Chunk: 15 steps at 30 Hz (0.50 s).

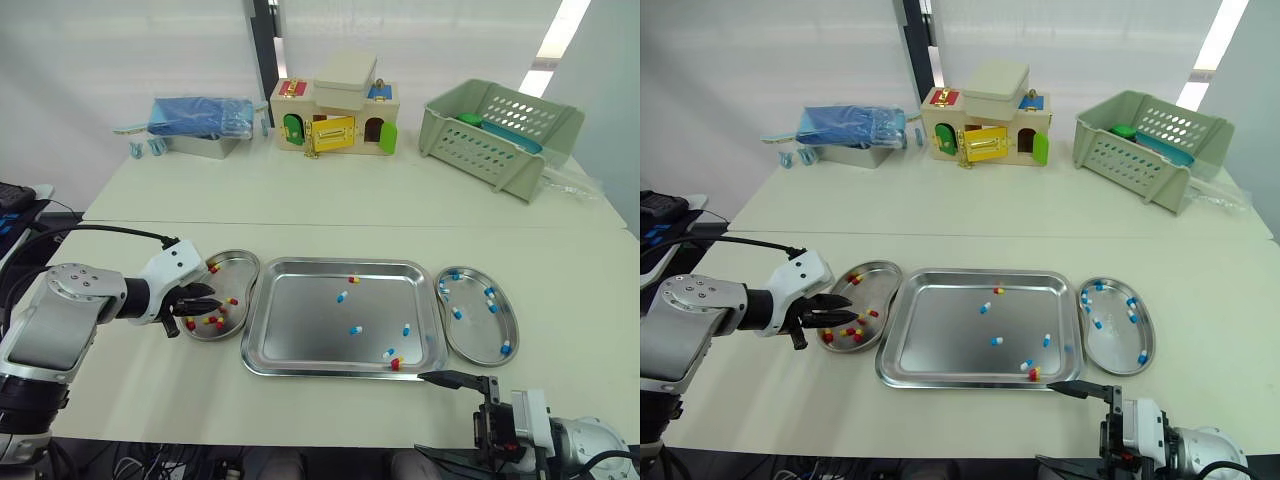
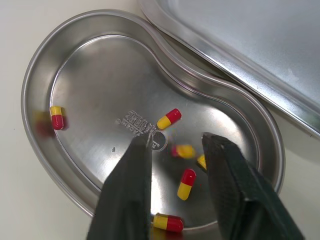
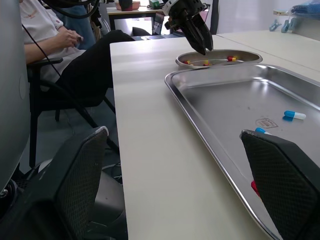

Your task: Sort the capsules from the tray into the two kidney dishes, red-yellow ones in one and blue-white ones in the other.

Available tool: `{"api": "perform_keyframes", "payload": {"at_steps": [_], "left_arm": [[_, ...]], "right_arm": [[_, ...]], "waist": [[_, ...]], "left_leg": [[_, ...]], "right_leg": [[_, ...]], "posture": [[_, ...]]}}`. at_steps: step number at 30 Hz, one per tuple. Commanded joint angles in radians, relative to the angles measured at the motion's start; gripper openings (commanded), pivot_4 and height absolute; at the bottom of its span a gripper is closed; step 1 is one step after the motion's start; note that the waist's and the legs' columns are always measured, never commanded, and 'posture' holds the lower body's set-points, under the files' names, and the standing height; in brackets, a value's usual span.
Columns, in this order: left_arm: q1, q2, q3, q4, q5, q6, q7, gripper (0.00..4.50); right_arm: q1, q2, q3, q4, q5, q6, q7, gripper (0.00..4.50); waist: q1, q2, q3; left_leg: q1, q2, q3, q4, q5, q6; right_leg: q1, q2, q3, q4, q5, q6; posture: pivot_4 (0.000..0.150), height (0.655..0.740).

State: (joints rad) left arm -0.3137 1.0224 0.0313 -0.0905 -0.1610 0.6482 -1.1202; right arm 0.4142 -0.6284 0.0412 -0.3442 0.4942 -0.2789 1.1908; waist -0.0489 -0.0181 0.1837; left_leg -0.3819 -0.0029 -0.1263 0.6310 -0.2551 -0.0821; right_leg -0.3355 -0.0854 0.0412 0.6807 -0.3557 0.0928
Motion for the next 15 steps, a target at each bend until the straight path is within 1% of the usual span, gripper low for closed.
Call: {"api": "perform_keyframes", "payload": {"at_steps": [1,2,3,4,7,13,15], "left_arm": [[-0.005,0.014,0.016,-0.003,-0.011,-0.015,0.007,2.81],[-0.006,0.014,0.014,-0.002,-0.01,-0.017,0.007,3.14],[-0.008,0.013,0.013,0.0,-0.01,-0.018,0.007,3.23],[-0.009,0.013,0.012,0.001,-0.01,-0.019,0.006,3.68],[-0.013,0.01,0.01,0.003,-0.011,-0.021,0.005,4.45],[-0.015,0.006,0.014,0.02,-0.015,-0.049,-0.001,4.49],[-0.014,-0.006,0.037,0.021,-0.037,-0.081,-0.008,4.49]], "right_arm": [[0.005,-0.002,-0.019,-0.016,0.021,-0.003,-0.001,4.5],[0.005,-0.002,-0.02,-0.016,0.021,-0.002,-0.002,4.5],[0.004,-0.003,-0.02,-0.017,0.021,0.001,-0.003,4.5],[0.003,-0.003,-0.021,-0.018,0.021,0.003,-0.005,4.5],[0.003,-0.004,-0.022,-0.022,0.022,0.009,-0.007,4.5],[0.0,-0.008,-0.029,-0.025,0.024,0.015,-0.011,4.5],[-0.001,-0.009,-0.036,-0.026,0.024,0.018,-0.011,4.5]], "waist": [[0.0,0.0,0.0],[0.0,0.0,0.0],[0.0,0.0,0.0],[0.0,0.0,0.0],[0.0,0.0,0.0],[0.0,0.0,0.0],[0.0,0.0,0.0]], "left_leg": [[0.0,0.0,0.0,0.0,0.0,0.0],[0.0,0.0,0.0,0.0,0.0,0.0],[0.0,0.0,0.0,0.0,0.0,0.0],[0.0,0.0,0.0,0.0,0.0,0.0],[0.0,0.0,0.0,0.0,0.0,0.0],[0.0,0.0,0.0,0.0,0.0,0.0],[0.0,0.0,0.0,0.0,0.0,0.0]], "right_leg": [[0.0,0.0,0.0,0.0,0.0,0.0],[0.0,0.0,0.0,0.0,0.0,0.0],[0.0,0.0,0.0,0.0,0.0,0.0],[0.0,0.0,0.0,0.0,0.0,0.0],[0.0,0.0,0.0,0.0,0.0,0.0],[0.0,0.0,0.0,0.0,0.0,0.0],[0.0,0.0,0.0,0.0,0.0,0.0]], "posture": [[0.15,0.74],[0.15,0.74],[0.15,0.74],[0.15,0.74],[0.15,0.74],[0.15,0.74],[0.15,0.74]]}}
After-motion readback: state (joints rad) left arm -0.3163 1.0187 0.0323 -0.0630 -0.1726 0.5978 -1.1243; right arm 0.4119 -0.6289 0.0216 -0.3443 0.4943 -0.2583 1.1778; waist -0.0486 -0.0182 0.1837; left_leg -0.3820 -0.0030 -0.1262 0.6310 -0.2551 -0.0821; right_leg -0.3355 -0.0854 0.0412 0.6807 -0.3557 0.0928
